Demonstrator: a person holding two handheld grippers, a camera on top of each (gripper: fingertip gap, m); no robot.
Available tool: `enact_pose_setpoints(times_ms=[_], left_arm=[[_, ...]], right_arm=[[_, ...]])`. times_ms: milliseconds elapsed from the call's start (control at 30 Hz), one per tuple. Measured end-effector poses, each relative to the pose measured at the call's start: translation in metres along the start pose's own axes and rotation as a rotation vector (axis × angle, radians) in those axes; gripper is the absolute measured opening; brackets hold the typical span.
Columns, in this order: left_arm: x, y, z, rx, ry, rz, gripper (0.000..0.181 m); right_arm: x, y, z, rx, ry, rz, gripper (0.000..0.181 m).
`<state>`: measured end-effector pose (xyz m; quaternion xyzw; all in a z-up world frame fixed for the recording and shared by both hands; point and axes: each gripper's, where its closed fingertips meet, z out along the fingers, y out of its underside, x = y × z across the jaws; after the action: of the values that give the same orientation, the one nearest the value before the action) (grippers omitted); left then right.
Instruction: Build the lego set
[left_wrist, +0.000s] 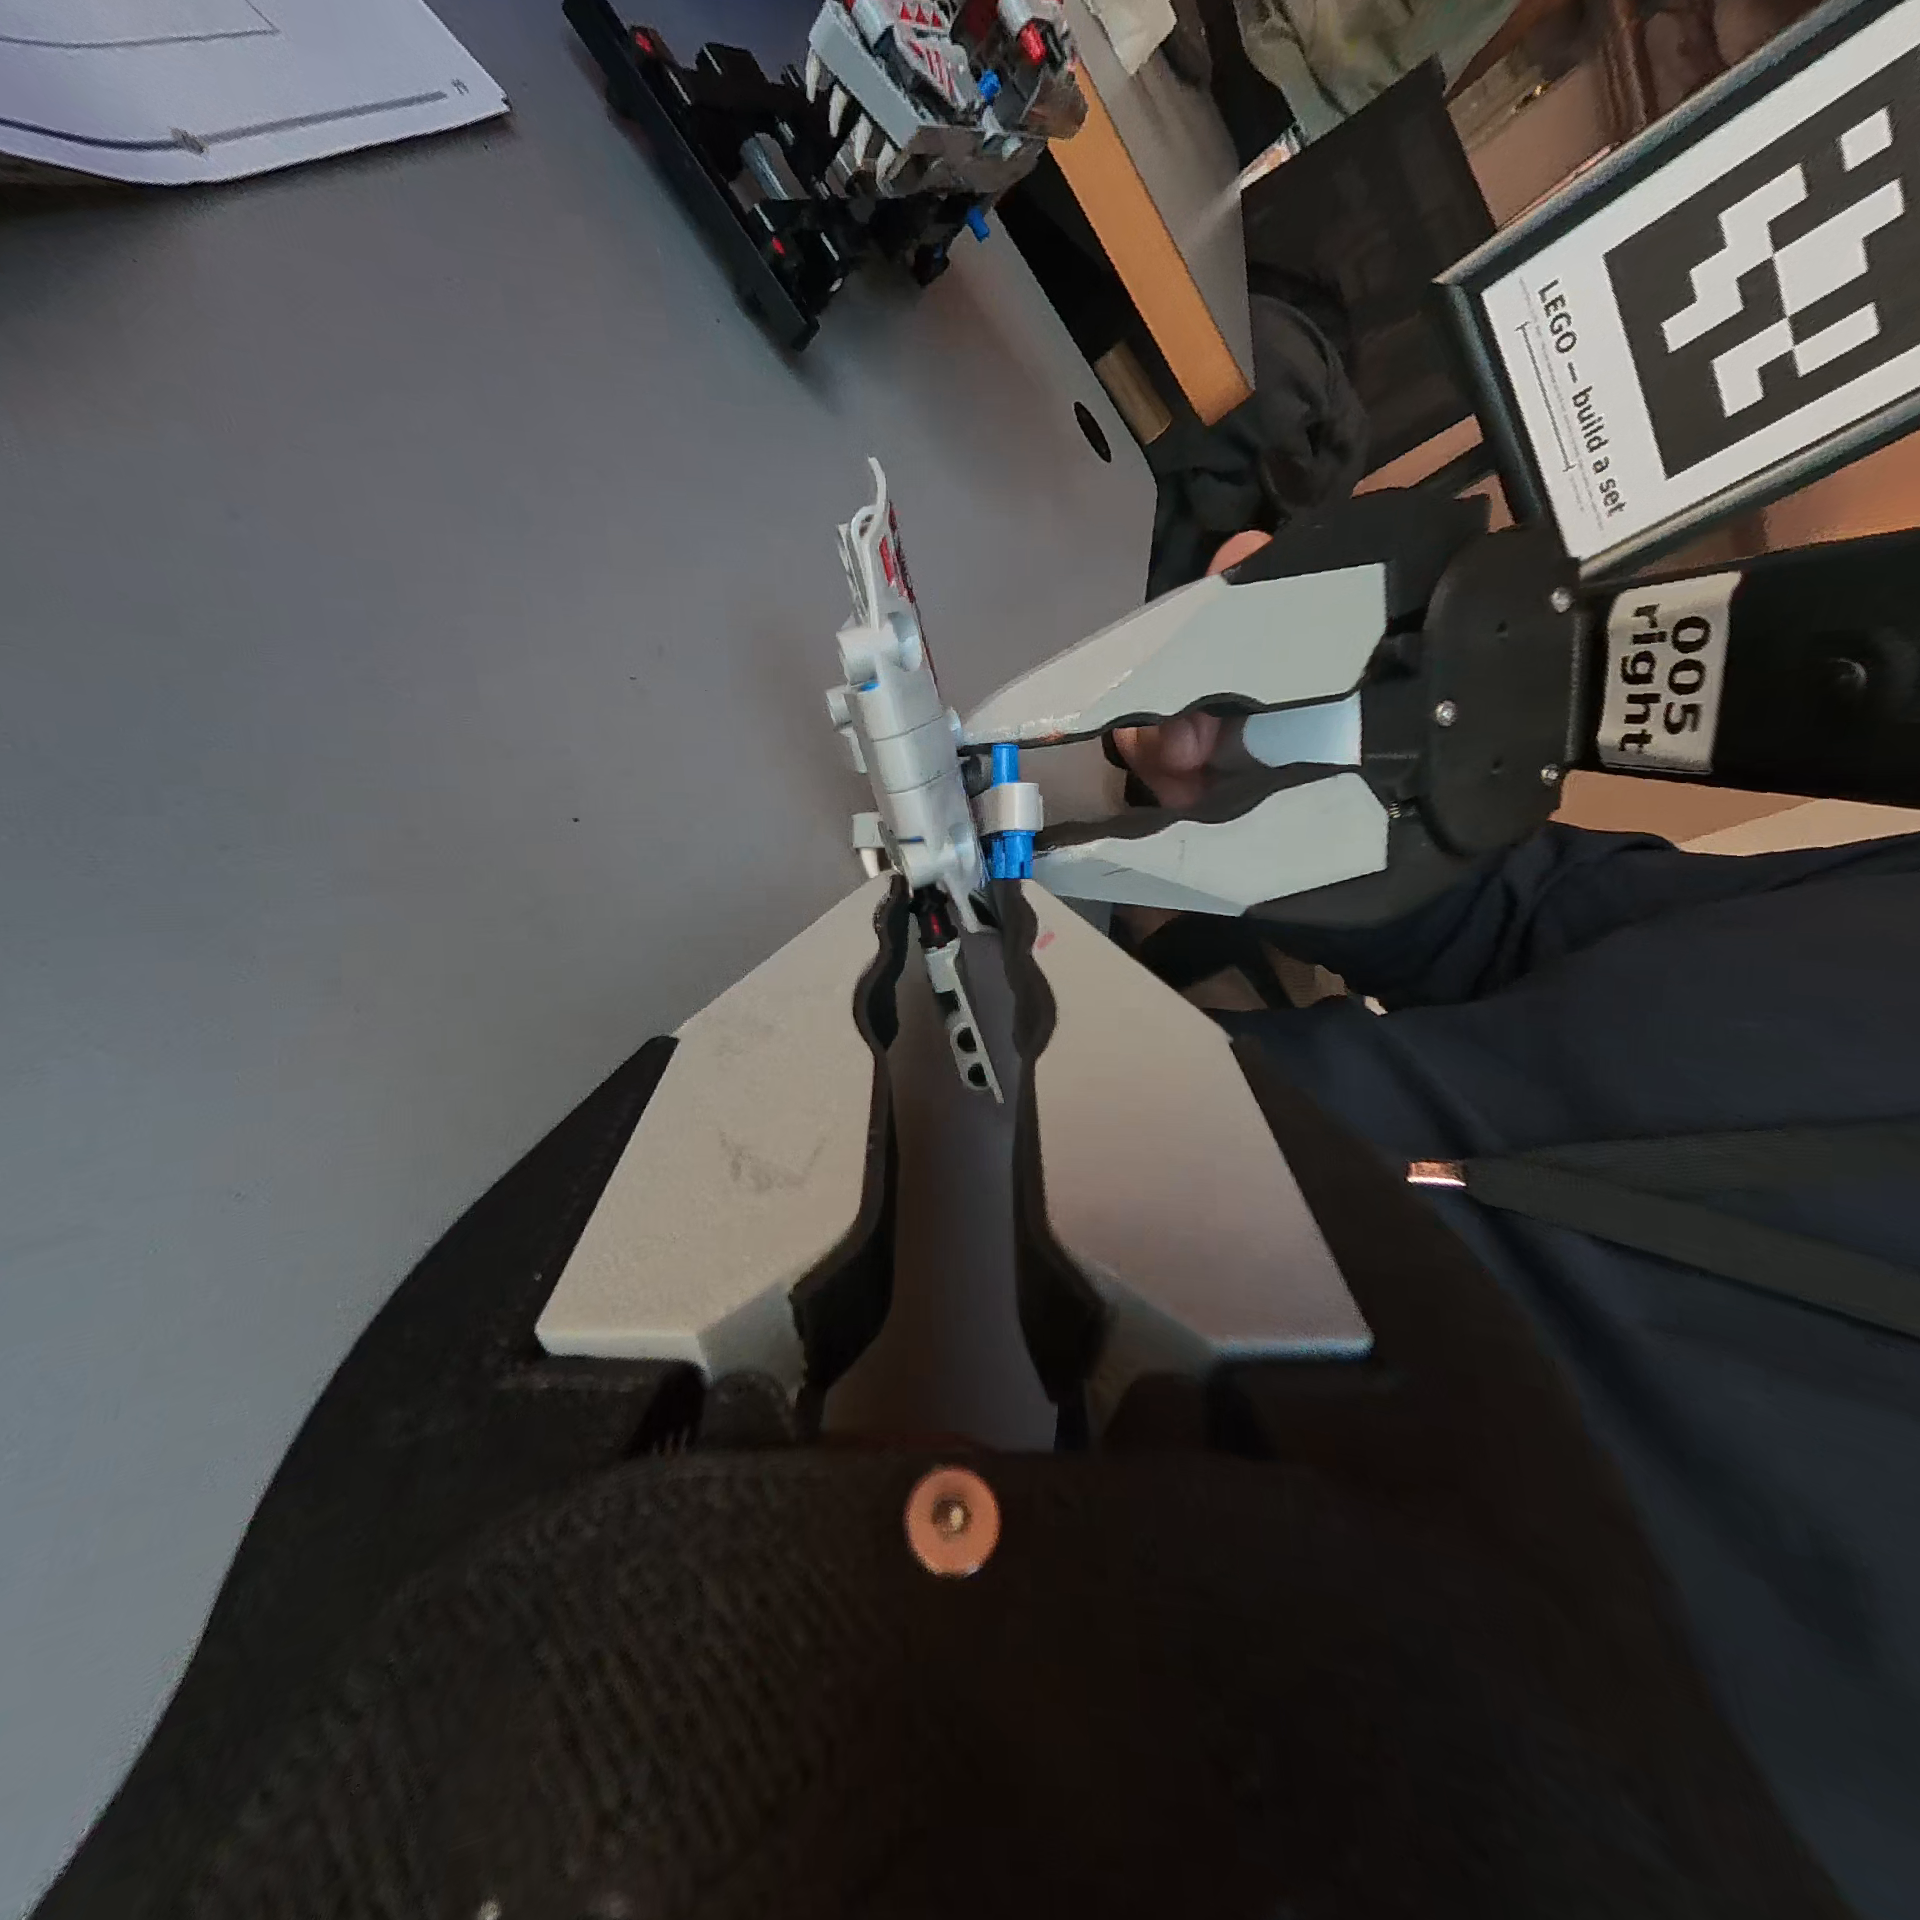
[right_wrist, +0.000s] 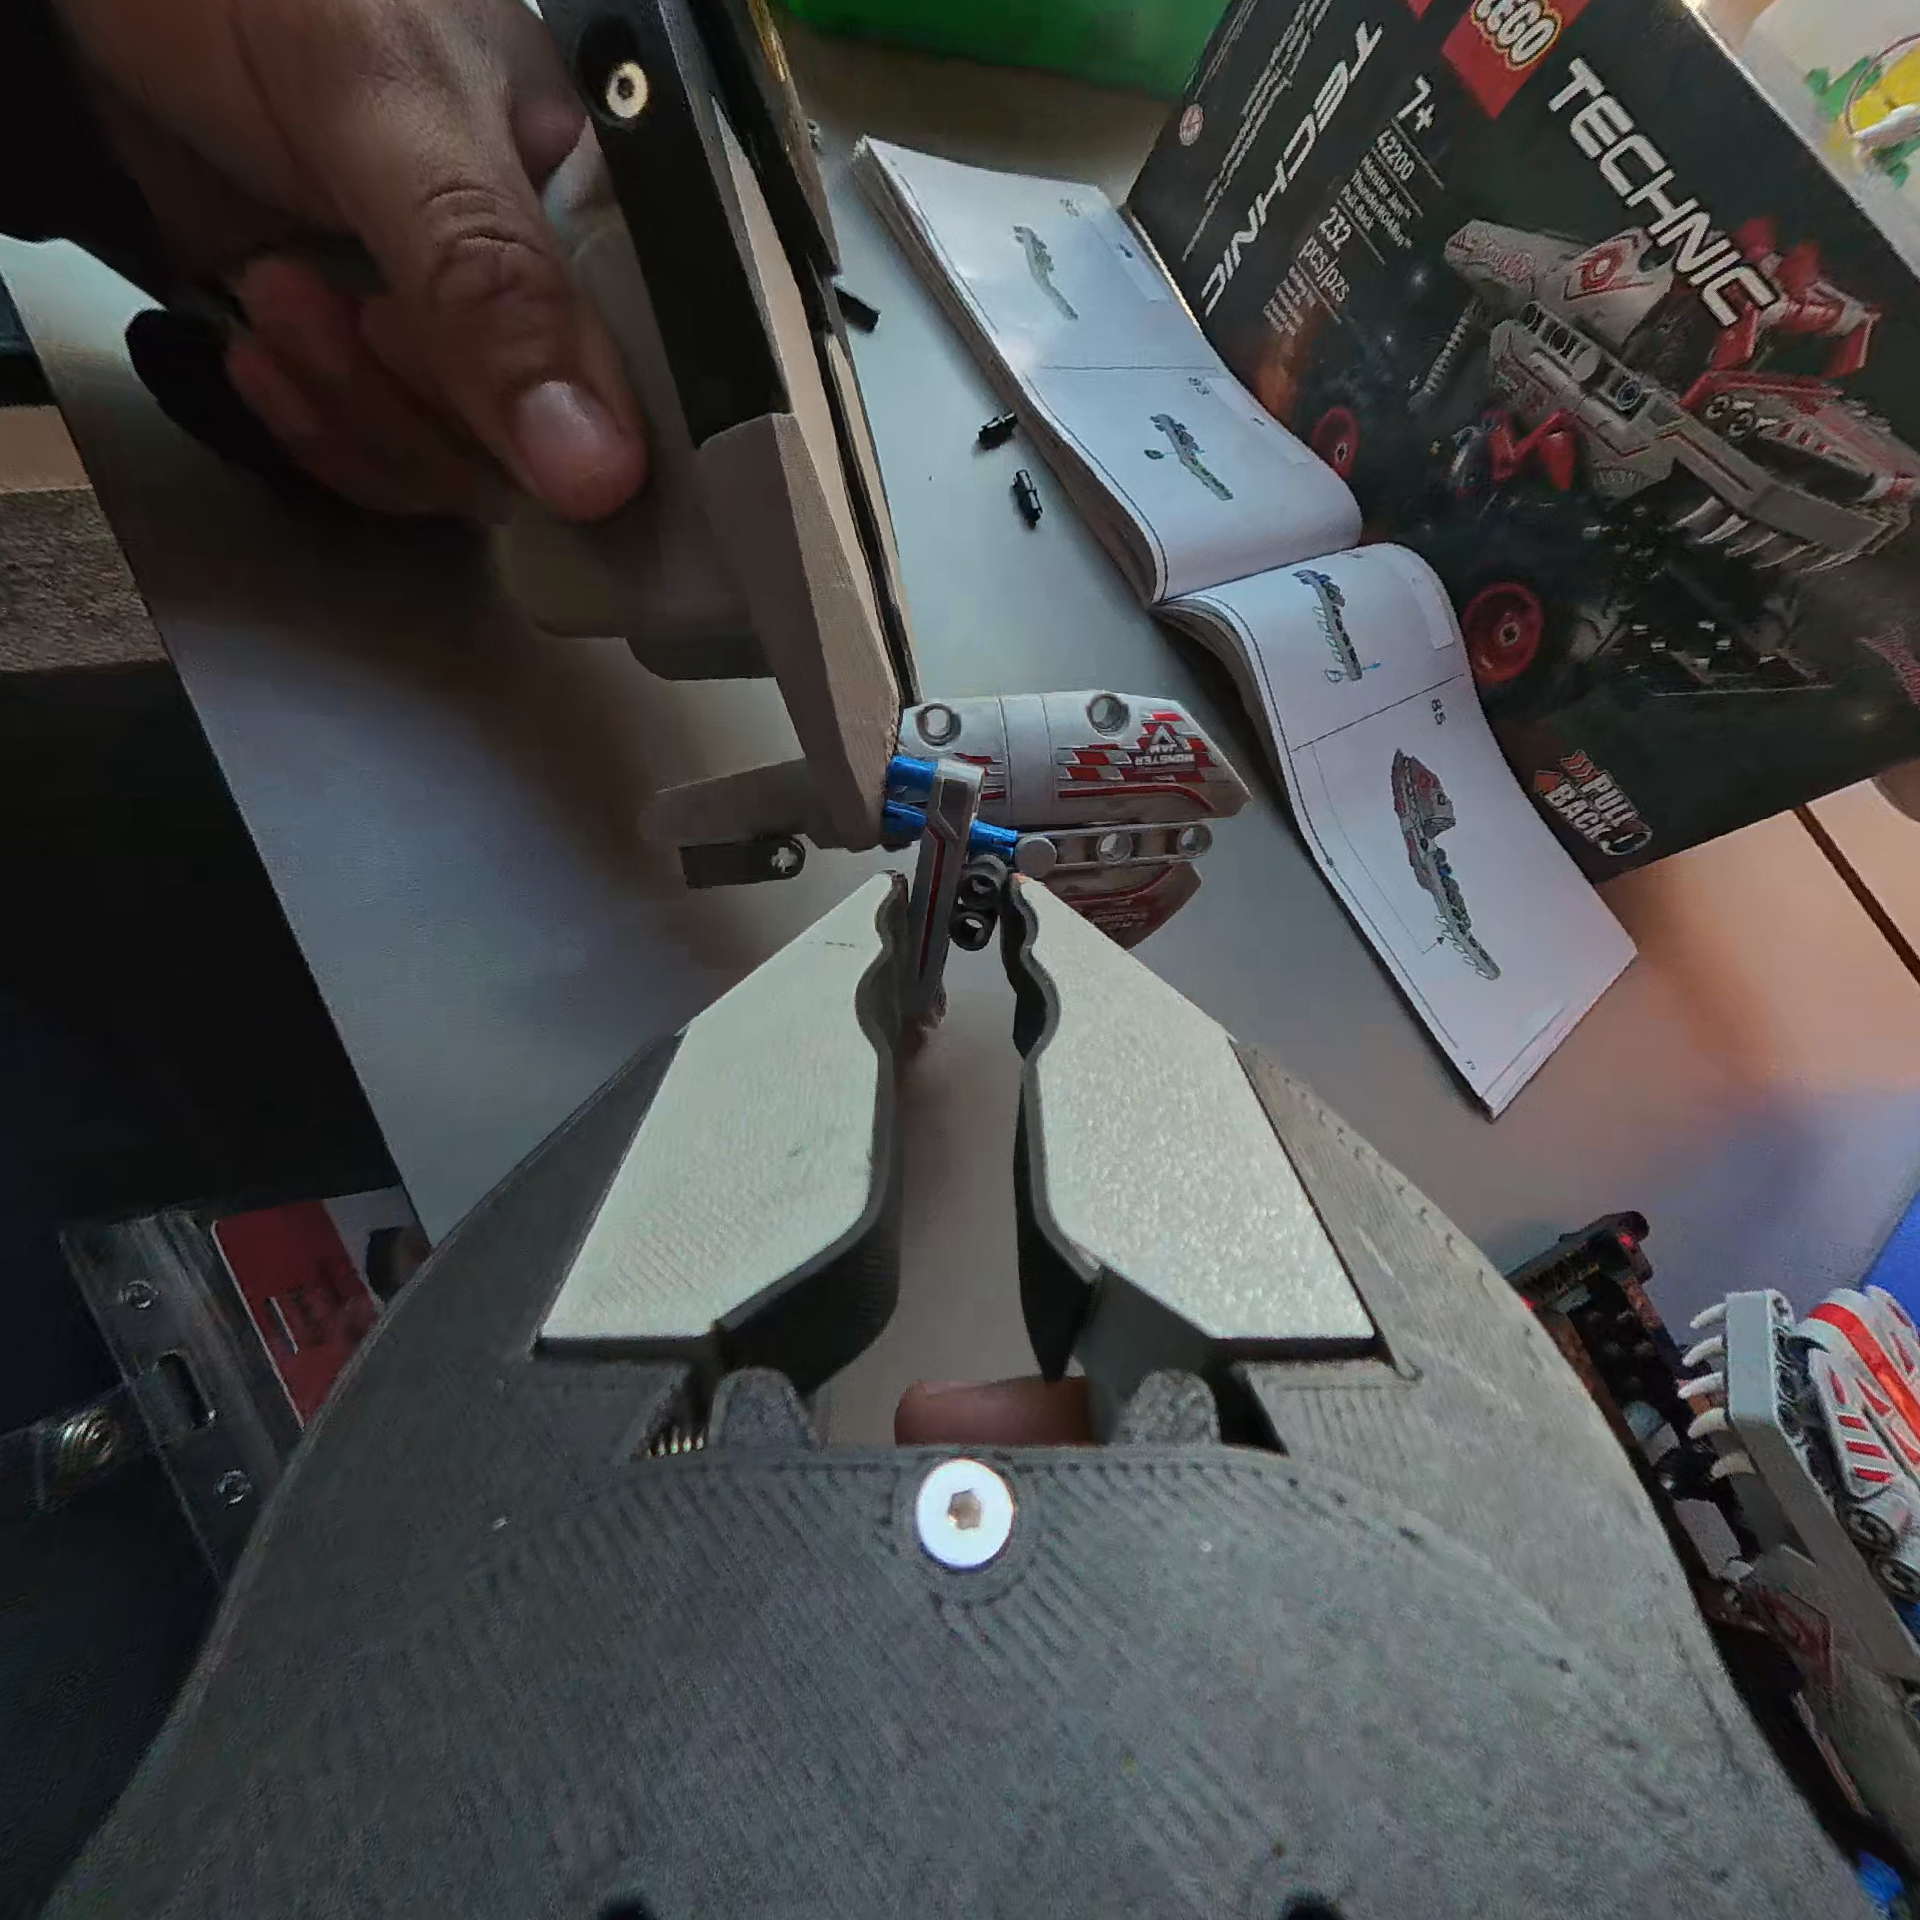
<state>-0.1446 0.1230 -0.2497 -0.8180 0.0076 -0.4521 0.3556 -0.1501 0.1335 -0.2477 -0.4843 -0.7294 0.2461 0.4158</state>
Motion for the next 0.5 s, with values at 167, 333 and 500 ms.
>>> enact_pose_setpoints(times_ms=[167,333,500], left_arm=[[-0.0059,0.0007,0.0025,-0.026,-0.038,0.011,0.017],[-0.0055,0.0000,0.0019,-0.019,-0.036,0.012,0.018],[-0.0049,-0.0005,0.0021,-0.019,-0.018,-0.008,0.025]], right_arm=[[0.0019,0.0030,0.0024,-0.017,0.005,0.011,0.016],[0.0024,0.0027,0.0034,-0.011,0.034,-0.018,0.015],[0.0018,0.0044,0.0042,-0.024,0.032,-0.016,0.015]])
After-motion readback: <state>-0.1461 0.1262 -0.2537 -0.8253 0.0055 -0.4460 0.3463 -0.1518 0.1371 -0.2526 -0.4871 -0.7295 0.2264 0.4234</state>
